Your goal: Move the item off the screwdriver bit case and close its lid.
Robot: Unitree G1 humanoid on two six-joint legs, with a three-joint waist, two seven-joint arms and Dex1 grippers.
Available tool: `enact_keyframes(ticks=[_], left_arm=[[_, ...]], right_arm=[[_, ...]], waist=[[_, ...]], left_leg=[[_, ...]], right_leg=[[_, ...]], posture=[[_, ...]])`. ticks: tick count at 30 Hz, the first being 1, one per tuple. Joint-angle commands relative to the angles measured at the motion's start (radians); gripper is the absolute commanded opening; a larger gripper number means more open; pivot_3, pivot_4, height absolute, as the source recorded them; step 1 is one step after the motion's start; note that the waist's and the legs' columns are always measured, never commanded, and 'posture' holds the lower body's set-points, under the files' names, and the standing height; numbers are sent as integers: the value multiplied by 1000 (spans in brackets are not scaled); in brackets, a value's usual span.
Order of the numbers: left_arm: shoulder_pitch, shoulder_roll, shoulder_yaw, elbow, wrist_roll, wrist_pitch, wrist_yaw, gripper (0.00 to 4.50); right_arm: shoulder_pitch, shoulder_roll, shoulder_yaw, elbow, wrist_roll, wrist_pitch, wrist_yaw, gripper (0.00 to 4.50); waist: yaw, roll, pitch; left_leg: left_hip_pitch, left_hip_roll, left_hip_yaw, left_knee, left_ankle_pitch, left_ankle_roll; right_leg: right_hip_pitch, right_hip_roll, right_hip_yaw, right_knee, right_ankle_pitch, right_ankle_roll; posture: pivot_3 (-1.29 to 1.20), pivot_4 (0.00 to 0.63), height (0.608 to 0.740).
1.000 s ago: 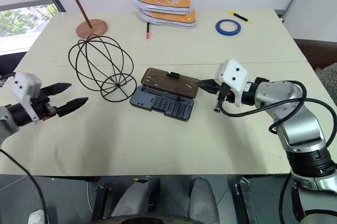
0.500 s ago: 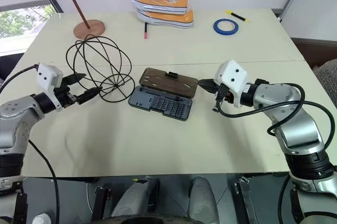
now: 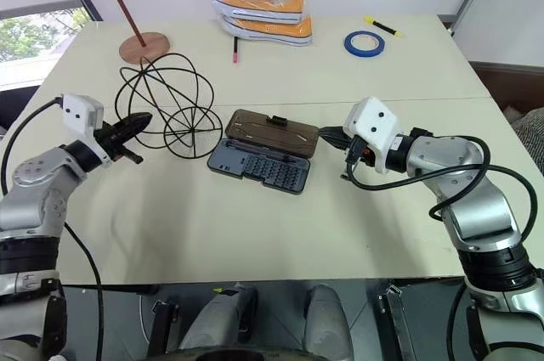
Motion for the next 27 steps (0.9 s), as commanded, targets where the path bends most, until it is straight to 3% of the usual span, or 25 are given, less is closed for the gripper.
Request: enact_keyframes(ticks=[1,8,15,27], left_arm=[[-17,9,60,33,53,-70,102,51],[-106,0,135,212,117,-155,383,51],[-171,-15,218,346,124,-115,612,51],[-182,-50,370,396,46,-31,872,51]], right_arm=[[-12,9,0,-27,0,-11,-1,0],[-33,16,17,-5,-6,-23,9,0],[-63,20,36,21,-11,-35,31,0],[-86,22,52,38,-14,-40,66,0]], waist=[[-1,0,0],[-3,0,0],[1,-2,-1],[-6,-2,-1]], left_leg=[[0,0,0,0,0,0],[1,0,0,0,1,-2],[1,0,0,0,1,-2],[2,0,0,0,4,-7]], right_leg=[[0,0,0,0,0,0],[0,2,0,0,2,-2],[0,2,0,0,3,0],[0,2,1,0,3,0]], posture=[[0,150,740],[0,150,740],[0,150,740],[0,150,740]])
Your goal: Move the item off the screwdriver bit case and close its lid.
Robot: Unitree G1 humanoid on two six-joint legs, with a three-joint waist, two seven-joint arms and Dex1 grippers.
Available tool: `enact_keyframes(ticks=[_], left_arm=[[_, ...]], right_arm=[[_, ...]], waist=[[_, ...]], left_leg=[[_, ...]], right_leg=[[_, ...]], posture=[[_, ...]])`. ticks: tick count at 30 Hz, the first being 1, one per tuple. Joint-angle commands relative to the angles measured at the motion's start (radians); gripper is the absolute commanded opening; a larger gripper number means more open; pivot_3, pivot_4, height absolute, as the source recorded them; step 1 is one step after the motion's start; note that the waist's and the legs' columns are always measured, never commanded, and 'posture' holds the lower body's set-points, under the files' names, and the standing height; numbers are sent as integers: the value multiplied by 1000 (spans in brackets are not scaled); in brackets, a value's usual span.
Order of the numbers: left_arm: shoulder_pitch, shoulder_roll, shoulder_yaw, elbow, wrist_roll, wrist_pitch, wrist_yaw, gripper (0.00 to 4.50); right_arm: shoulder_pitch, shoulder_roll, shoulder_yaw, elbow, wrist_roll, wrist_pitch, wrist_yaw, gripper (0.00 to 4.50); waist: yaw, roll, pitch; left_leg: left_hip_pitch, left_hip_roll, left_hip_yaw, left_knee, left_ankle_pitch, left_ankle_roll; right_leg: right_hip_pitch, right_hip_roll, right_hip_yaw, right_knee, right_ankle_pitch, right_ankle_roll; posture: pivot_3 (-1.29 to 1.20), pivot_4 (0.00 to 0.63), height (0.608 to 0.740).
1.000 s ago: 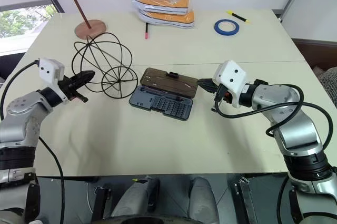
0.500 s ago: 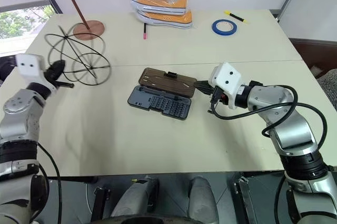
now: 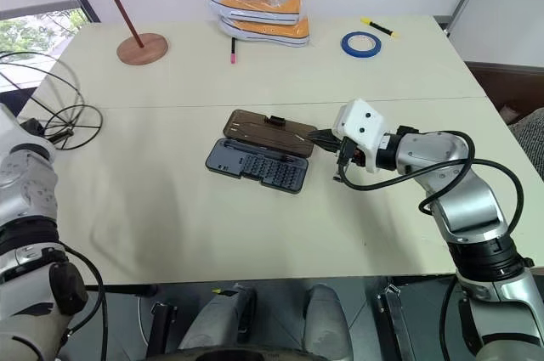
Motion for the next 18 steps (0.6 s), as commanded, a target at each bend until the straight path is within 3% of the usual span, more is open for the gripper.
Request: enact_keyframes(ticks=[1,13,16,18], left_arm=[[-1,14,45,18,-4,23,65,51],[-23,43,-23,51,35,52,36,51],[-23,43,-39,46,47,51,25,873],[-21,43,-42,42,50,46,20,1832]], right_arm=[[-33,5,-4,-4,-3,-17,6,0],[-40,19,6,0,-15,-25,4,0],[-35,20,6,-5,-16,-24,0,0],[-32,19,4,-9,-16,-23,-1,0]], waist=[[0,0,0],[2,0,0],[4,0,0],[5,-2,0]], left_leg=[[0,0,0,0,0,0],[1,0,1,0,0,0],[1,0,1,0,0,-1],[0,0,1,0,0,-1]], right_leg=[[0,0,0,0,0,0],[0,0,1,0,0,0],[0,0,1,0,0,0],[0,0,0,0,0,0]], posture=[[0,150,740],[0,150,740],[0,150,740],[0,150,740]])
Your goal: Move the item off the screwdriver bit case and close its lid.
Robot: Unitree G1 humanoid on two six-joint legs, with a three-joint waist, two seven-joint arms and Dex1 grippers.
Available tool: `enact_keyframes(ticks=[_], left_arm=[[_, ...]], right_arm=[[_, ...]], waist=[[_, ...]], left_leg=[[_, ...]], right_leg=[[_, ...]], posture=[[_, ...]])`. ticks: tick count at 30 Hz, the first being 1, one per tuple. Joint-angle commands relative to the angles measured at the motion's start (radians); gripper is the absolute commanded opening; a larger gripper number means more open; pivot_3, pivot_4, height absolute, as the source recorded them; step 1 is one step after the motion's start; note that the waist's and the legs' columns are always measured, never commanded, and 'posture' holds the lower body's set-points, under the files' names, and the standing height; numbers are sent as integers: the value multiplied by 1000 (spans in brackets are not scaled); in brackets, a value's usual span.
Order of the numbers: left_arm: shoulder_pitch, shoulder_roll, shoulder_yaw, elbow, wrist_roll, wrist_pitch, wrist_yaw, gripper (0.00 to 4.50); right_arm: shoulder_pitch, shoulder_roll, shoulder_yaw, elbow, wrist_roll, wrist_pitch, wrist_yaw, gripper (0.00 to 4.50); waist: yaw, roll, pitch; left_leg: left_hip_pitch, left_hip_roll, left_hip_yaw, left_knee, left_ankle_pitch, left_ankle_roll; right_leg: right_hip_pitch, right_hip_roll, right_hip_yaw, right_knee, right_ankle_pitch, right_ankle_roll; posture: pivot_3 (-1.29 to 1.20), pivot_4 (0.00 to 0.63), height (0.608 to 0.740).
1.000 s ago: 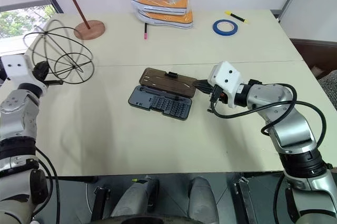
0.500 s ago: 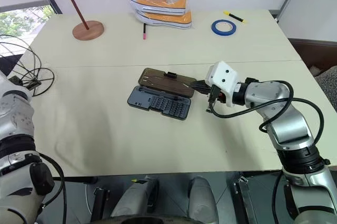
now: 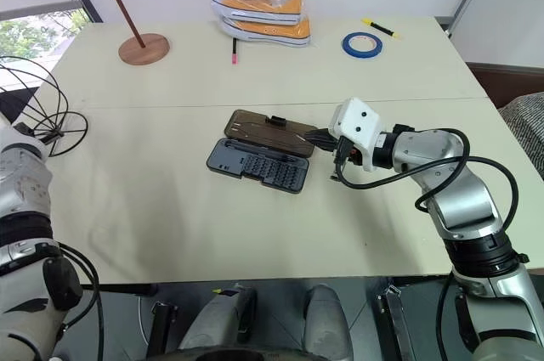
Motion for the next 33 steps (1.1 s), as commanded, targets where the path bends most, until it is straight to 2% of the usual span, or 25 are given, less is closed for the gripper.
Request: enact_keyframes(ticks=[1,4,6,10,14,18,20,26,30,33], left_arm=[[-2,18,-14,-24,23,-21,-13,2230],[20,17,-30,-82,60,-32,19,3739],[49,3,-27,-149,64,-29,27,4471],[145,-44,-19,-345,55,23,44,4471],[373,-153,-18,-738,22,192,71,4471],[544,-255,-12,-1021,4,342,103,4471],[579,-279,-32,-1102,-12,392,88,4471],[481,-243,-209,-1101,-6,298,-107,4471],[395,-211,-305,-1025,-36,287,-265,4471],[341,-149,-379,-929,-30,263,-416,4471]], right_arm=[[-16,7,-9,-25,-4,-13,-6,0],[-17,7,-8,-23,-7,-14,-9,0],[-17,10,-8,-23,-7,-13,-11,0],[-10,13,-12,-26,-9,-13,-9,0],[-2,16,-18,-29,-12,-12,-12,0],[6,25,-16,-34,-13,-10,-16,0],[7,32,-16,-28,-18,-13,-26,0],[-52,97,-37,88,-68,-12,-144,0],[-110,134,-38,181,-120,-14,-232,0],[-140,160,-24,217,-140,5,-269,0]], waist=[[1,-2,0],[1,-4,0],[-1,-4,0],[1,-4,0],[-2,-4,0],[2,-4,0],[5,-4,0],[30,-4,0],[23,-4,0],[14,-4,0]], left_leg=[[0,0,0,0,0,0],[0,0,0,0,0,0],[0,0,0,0,0,0],[0,1,0,0,0,0],[0,2,1,0,0,0],[-1,2,2,0,-3,4],[0,2,2,0,-3,5],[0,1,2,1,-2,3],[0,0,3,1,-2,3],[0,0,4,0,-1,1]], right_leg=[[0,0,0,0,0,0],[0,0,0,0,0,0],[0,0,0,0,0,0],[0,-1,0,0,0,0],[0,-1,3,-1,0,0],[-1,0,4,-1,0,0],[-1,0,4,-1,0,0],[0,0,3,-1,2,-1],[0,0,4,-1,2,-1],[-1,1,4,-1,3,-1]], posture=[[0,150,740],[0,150,740],[0,150,740],[0,150,740],[0,150,740],[0,150,740],[0,150,740],[0,150,740],[0,150,740],[0,150,740]])
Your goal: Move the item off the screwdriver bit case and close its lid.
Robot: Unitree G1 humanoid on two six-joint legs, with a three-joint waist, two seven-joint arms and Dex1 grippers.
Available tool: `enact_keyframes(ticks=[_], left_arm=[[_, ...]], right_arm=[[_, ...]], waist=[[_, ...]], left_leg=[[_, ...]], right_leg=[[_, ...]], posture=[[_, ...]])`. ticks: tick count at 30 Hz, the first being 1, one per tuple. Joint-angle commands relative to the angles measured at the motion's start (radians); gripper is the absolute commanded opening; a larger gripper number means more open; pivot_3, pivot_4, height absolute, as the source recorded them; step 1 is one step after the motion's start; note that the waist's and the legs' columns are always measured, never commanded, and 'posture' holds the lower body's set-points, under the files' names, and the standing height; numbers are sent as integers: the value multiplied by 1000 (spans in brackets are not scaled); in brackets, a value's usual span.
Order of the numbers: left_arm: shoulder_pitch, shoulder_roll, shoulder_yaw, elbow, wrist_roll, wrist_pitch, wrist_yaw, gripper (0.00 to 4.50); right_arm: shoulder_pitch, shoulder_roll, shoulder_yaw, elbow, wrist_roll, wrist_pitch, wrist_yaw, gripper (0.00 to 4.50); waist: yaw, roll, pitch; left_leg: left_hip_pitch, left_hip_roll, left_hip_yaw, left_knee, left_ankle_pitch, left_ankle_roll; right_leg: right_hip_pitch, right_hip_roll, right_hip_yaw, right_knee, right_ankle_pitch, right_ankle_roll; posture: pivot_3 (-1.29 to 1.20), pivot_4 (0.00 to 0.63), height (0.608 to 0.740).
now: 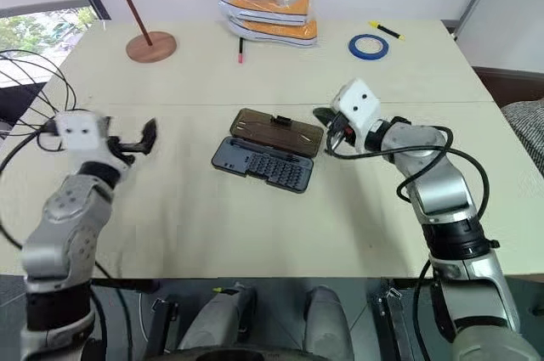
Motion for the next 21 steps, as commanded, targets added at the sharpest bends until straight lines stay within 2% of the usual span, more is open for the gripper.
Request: enact_keyframes(ticks=[1,7,16,19,21], left_arm=[[-39,63,-56,77,10,-51,-144,4471],[-97,139,-96,167,-18,-71,-343,4471],[-134,112,-129,217,4,-111,-392,4471],[-153,92,-157,234,21,-133,-401,4500],[-166,74,-168,240,21,-136,-404,4500]], right_arm=[[-39,22,-12,6,-23,4,-40,0],[-8,62,6,-62,-17,85,-61,0],[49,43,-51,-86,-6,119,-71,0],[71,36,-55,-106,14,132,-50,842],[78,29,-56,-103,4,132,-57,1881]], waist=[[-7,0,0],[-17,0,0],[-15,0,0],[-15,0,0],[-15,0,0]], left_leg=[[0,0,0,0,1,-1],[0,0,0,-1,-1,2],[0,0,-1,-1,-1,2],[0,0,-1,-1,-1,2],[0,0,-1,0,-1,2]], right_leg=[[-1,0,0,0,0,0],[-1,0,0,0,0,0],[-1,0,0,0,0,0],[0,0,0,0,0,0],[0,0,0,0,0,0]], posture=[[0,150,740],[0,150,740],[0,150,740],[0,150,740],[0,150,740]])
